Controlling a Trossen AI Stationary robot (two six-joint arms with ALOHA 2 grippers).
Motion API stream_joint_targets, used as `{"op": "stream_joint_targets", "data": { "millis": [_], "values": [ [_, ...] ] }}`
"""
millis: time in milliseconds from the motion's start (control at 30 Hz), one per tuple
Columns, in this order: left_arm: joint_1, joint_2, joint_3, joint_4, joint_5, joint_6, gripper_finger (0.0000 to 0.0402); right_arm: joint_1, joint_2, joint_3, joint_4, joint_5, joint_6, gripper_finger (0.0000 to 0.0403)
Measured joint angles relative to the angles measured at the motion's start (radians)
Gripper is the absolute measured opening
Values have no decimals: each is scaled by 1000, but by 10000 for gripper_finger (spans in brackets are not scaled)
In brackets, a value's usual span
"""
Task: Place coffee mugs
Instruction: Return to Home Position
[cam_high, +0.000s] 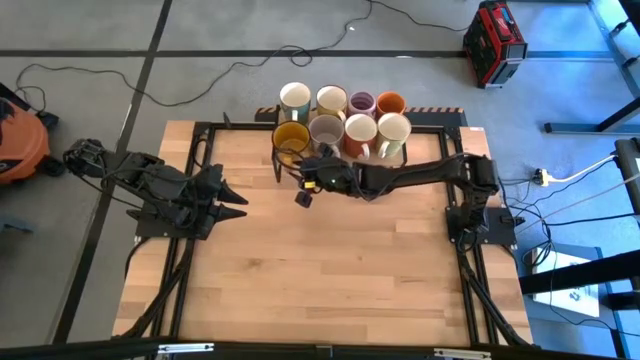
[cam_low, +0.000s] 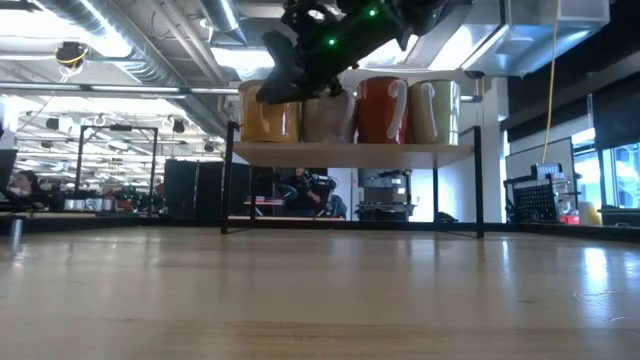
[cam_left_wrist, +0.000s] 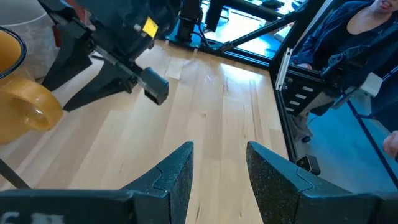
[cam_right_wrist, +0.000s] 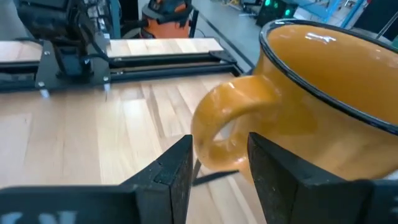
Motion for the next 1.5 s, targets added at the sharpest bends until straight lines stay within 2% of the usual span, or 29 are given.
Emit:
{"op": "stream_joint_targets", "data": {
  "millis": [233, 367, 433, 567, 667, 800, 900, 1067, 1233, 1367, 1500],
  "values": [
    [0, 0, 0, 4, -6, 5, 144, 0, -37, 0, -63, -14, 5, 143],
    [0, 0, 0, 5, -6, 5, 144, 0, -83, 0, -131, -116, 73, 143],
    [0, 0, 0, 5, -2, 15, 144, 12, -133, 6, -209, -180, 140, 143],
    [0, 2, 0, 15, 4, 44, 142, 84, -253, 37, -452, -233, 253, 137],
    [0, 17, 0, 61, -1, 144, 118, 174, -329, 34, -527, -227, 275, 101],
    [4, 2, -45, 187, 25, 291, 52, 264, -429, -50, -401, -211, 275, 21],
    [25, -47, -146, 324, 62, 338, 9, 281, -491, -173, -261, -209, 288, 13],
    [64, -161, -320, 481, 86, 376, 10, 279, -612, -432, 72, -217, 311, 19],
    [74, -230, -440, 496, 49, 342, 2, 274, -723, -695, 363, -185, 302, 3],
    [74, -252, -486, 476, 5, 357, 7, 274, -800, -831, 369, -165, 317, 16],
    [74, -248, -521, 496, -43, 410, 15, 274, -842, -884, 389, -202, 314, 23]
  ]
}}
